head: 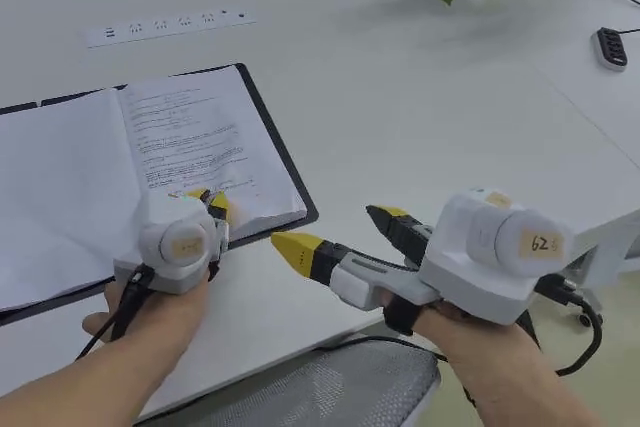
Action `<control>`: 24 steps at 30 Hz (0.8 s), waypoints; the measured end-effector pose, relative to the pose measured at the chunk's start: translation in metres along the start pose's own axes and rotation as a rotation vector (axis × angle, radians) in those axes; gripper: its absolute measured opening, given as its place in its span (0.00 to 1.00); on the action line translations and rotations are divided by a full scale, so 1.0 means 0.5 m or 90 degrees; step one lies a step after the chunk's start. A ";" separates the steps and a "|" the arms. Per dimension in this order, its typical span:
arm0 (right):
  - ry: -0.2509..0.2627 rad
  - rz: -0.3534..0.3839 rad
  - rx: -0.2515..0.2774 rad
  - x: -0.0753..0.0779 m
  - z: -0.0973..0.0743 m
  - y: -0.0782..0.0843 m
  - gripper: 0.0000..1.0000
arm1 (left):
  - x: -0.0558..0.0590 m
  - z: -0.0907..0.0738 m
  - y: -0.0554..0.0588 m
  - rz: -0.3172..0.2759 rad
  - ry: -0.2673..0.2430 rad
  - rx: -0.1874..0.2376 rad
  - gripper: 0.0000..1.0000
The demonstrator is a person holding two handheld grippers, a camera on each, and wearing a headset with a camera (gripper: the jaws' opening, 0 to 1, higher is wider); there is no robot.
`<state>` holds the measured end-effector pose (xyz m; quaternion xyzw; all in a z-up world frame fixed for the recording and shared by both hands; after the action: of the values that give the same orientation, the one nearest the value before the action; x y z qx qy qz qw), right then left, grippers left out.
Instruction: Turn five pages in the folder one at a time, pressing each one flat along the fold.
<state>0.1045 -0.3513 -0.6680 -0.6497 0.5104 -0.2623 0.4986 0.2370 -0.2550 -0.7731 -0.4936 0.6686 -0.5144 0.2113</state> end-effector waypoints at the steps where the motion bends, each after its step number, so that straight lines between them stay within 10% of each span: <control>1: -0.003 -0.001 0.001 0.000 0.005 -0.002 0.77 | 0.000 0.000 0.000 -0.007 -0.001 -0.001 0.07; 12: -0.065 0.004 -0.030 0.005 0.117 0.000 0.67 | -0.005 0.002 -0.003 -0.090 -0.006 0.002 0.02; 24: -0.079 0.069 -0.093 0.007 0.192 0.064 0.63 | -0.005 0.002 -0.003 -0.082 -0.004 0.006 0.02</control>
<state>0.1742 -0.3176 -0.7330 -0.6708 0.5308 -0.1564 0.4937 0.2394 -0.2532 -0.7725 -0.5364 0.6322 -0.5286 0.1821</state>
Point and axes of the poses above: the centre of the closed fingertips' face, and the gripper's own axes: z roughly forward along the fingers, x roughly to its right, y roughly out of its underside, the point moved 2 cm from there along -z, roughly backward along the fingers, and after that the axes turned 15 degrees about -z, right-handed, at the moved point
